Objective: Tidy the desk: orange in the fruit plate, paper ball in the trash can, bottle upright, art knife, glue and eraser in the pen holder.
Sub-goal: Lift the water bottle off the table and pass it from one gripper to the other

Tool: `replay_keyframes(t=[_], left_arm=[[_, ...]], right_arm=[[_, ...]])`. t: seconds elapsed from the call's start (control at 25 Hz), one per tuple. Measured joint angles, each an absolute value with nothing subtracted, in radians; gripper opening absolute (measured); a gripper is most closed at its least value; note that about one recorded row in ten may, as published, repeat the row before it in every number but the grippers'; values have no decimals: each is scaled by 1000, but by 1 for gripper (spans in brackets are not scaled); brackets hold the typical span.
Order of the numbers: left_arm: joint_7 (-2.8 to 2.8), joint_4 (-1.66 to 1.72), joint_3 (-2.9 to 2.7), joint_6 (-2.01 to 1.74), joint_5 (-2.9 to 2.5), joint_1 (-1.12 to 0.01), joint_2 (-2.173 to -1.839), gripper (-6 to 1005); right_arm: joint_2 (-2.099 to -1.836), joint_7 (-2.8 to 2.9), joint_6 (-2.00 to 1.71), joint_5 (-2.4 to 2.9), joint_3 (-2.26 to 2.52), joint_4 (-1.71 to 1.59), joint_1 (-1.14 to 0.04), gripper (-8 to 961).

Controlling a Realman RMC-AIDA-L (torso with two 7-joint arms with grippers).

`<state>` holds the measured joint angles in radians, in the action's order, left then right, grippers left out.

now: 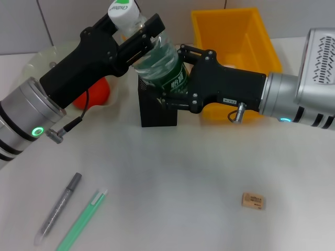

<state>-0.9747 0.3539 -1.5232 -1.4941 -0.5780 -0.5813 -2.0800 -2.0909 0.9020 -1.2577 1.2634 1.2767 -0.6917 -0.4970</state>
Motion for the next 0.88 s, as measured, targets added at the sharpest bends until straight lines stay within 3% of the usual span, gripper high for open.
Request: replay_keyframes(t=[0.24, 0.44, 0.88], left_arm=[[-974, 353, -1524, -1494, -569, -581, -2080, 685], [-974, 353, -1525, -1496, -567, -581, -2080, 555], [-966, 353, -1525, -1495, -567, -581, -2080, 499]], right_arm=[[-2091, 902, -1249, 1263, 1287, -689, -497, 748], [-2091, 902, -1249, 1263, 1287, -687, -497, 748], [-2091, 902, -1248, 1263, 1297, -688, -498, 751]])
